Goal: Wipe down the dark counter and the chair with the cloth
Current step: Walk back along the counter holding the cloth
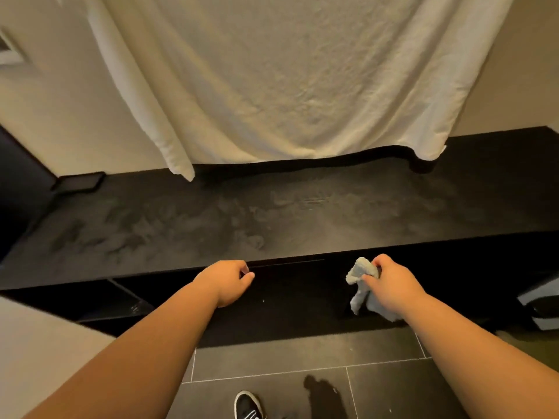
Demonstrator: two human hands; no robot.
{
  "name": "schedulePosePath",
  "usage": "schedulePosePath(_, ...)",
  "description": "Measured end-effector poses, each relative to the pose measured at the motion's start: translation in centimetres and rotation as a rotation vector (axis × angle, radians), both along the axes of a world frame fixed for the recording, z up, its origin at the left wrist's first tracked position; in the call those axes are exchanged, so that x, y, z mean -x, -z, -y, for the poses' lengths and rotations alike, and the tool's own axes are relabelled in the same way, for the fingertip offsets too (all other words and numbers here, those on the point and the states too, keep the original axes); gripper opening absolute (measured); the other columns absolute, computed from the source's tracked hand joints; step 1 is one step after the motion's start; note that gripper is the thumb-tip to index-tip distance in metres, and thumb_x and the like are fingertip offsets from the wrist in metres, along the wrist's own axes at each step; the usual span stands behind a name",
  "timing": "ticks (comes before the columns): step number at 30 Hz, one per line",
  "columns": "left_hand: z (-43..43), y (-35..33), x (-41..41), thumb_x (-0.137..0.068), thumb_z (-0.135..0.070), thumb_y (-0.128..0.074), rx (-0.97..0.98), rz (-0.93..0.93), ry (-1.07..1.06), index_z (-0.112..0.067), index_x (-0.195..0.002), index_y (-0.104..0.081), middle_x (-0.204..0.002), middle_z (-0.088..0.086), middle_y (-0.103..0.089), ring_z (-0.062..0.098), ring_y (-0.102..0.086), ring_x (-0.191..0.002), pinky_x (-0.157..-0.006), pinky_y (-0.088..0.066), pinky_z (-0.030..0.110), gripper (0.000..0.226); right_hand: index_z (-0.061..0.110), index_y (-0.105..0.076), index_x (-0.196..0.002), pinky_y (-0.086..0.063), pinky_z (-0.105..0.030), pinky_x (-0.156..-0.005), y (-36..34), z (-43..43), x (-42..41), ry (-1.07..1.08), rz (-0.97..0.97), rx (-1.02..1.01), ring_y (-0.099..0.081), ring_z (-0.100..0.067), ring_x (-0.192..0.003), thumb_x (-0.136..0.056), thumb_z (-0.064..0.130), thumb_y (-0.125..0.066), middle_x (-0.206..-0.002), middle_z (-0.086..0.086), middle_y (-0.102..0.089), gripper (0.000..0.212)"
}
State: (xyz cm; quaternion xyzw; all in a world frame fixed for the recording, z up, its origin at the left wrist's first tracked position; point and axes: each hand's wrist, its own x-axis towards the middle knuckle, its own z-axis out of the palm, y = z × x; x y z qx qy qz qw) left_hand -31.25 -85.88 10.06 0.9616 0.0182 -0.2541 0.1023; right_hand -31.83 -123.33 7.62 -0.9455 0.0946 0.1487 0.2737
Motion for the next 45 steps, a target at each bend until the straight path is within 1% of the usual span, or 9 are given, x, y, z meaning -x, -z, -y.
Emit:
schedulePosePath(5,-7.7,-0.7,2.8,-0.106,-0.056,-0.047,0.019,0.02,-0.151,-0.031,-0.133,-0.062,-0.123,-0.004,-0.069,0.017,-0.065,-0.11,-0.1,-0.054,0.04,0.04,0.028,-0.052,-0.101,-0.046,-0.031,-0.065,-1.8,-7.8,-1.6,-0.162,0.028,0.022,-0.059,-0.01,-0.076,-0.096,0.038,-0.067,-0.085,0.006,-0.063,0.019)
schedulePosePath(10,-15.0,-1.2,4.5,-0.106,-0.056,-0.047,0.056,0.046,-0.232,-0.03,-0.134,-0.061,-0.121,-0.004,-0.07,0.018,-0.065,-0.109,-0.099,-0.054,0.041,0.042,0.028,-0.055,-0.105,-0.038,-0.025,-0.058,-3.6,-16.8,-3.3,-0.3,0.044,0.056,-0.056,-0.005,-0.076,-0.097,0.035,-0.066,-0.085,0.009,-0.062,0.015)
schedulePosePath(16,-27.1,-1.5,7.4,-0.106,-0.056,-0.046,0.042,0.073,-0.302,-0.027,-0.137,-0.06,-0.127,-0.003,-0.069,0.02,-0.065,-0.113,-0.099,-0.054,0.042,0.045,0.03,-0.057,-0.105,-0.041,-0.029,-0.064,-4.4,-31.1,-4.3,-0.455,0.063,0.07,-0.055,-0.006,-0.079,-0.097,0.035,-0.064,-0.089,0.008,-0.062,0.012)
schedulePosePath(19,-34.1,-1.2,8.7,-0.106,-0.055,-0.046,-0.007,0.09,-0.345,-0.026,-0.139,-0.06,-0.13,-0.001,-0.068,0.022,-0.064,-0.117,-0.1,-0.053,0.041,0.047,0.032,-0.057,-0.103,-0.04,-0.029,-0.063,-4.4,-38.3,-4.6,-0.516,0.084,0.061,-0.056,-0.008,-0.081,-0.098,0.037,-0.063,-0.091,0.008,-0.062,0.01)
schedulePosePath(23,-41.1,-1.2,10.3,-0.106,-0.053,-0.047,0.0,0.116,-0.408,-0.025,-0.14,-0.059,-0.13,0.001,-0.067,0.024,-0.063,-0.116,-0.099,-0.053,0.041,0.046,0.032,-0.058,-0.102,-0.052,-0.037,-0.075,-4.0,-47.2,-5.0,-0.592,0.11,0.045,-0.06,-0.012,-0.085,-0.097,0.04,-0.063,-0.091,0.008,-0.064,0.011)
schedulePosePath(25,-43.7,-1.2,11.2,-0.106,-0.052,-0.048,0.005,0.118,-0.416,-0.025,-0.141,-0.059,-0.131,0.001,-0.067,0.024,-0.063,-0.117,-0.099,-0.053,0.04,0.045,0.032,-0.059,-0.102,-0.053,-0.038,-0.078,-3.9,-51.4,-4.9,-0.629,0.118,0.029,-0.06,-0.013,-0.084,-0.097,0.04,-0.064,-0.091,0.008,-0.064,0.01)
schedulePosePath(32,-50.6,-1.2,12.9,-0.107,-0.049,-0.048,0.013,0.131,-0.498,-0.024,-0.143,-0.056,-0.134,0.002,-0.066,0.023,-0.063,-0.12,-0.1,-0.053,0.039,0.044,0.034,-0.058,-0.095,-0.053,-0.037,-0.074,-3.4,-62.1,-4.7,-0.782,0.113,0.031,-0.061,-0.013,-0.083,-0.095,0.043,-0.062,-0.09,0.01,-0.064,0.01)
schedulePosePath(36,-53.3,-0.4,13.3,-0.107,-0.049,-0.048,0.023,0.12,-0.576,-0.025,-0.142,-0.057,-0.134,0.002,-0.066,0.024,-0.063,-0.12,-0.1,-0.053,0.04,0.044,0.034,-0.059,-0.097,-0.05,-0.033,-0.068,-3.5,-66.6,-6.0,-0.824,0.135,0.01,-0.06,-0.011,-0.082,-0.096,0.044,-0.061,-0.091,0.01,-0.065,0.011)
schedulePosePath(45,-59.1,-0.8,7.0,-0.108,-0.05,-0.047,-0.014,0.113,-0.59,-0.025,-0.137,-0.059,-0.133,0.003,-0.066,0.025,-0.063,-0.118,-0.101,-0.053,0.042,0.041,0.034,-0.059,-0.095,-0.056,-0.038,-0.078,-2.5,-73.8,-11.9,-0.882,0.118,-0.067,-0.062,-0.009,-0.083,-0.097,0.045,-0.062,-0.09,0.012,-0.066,0.012)
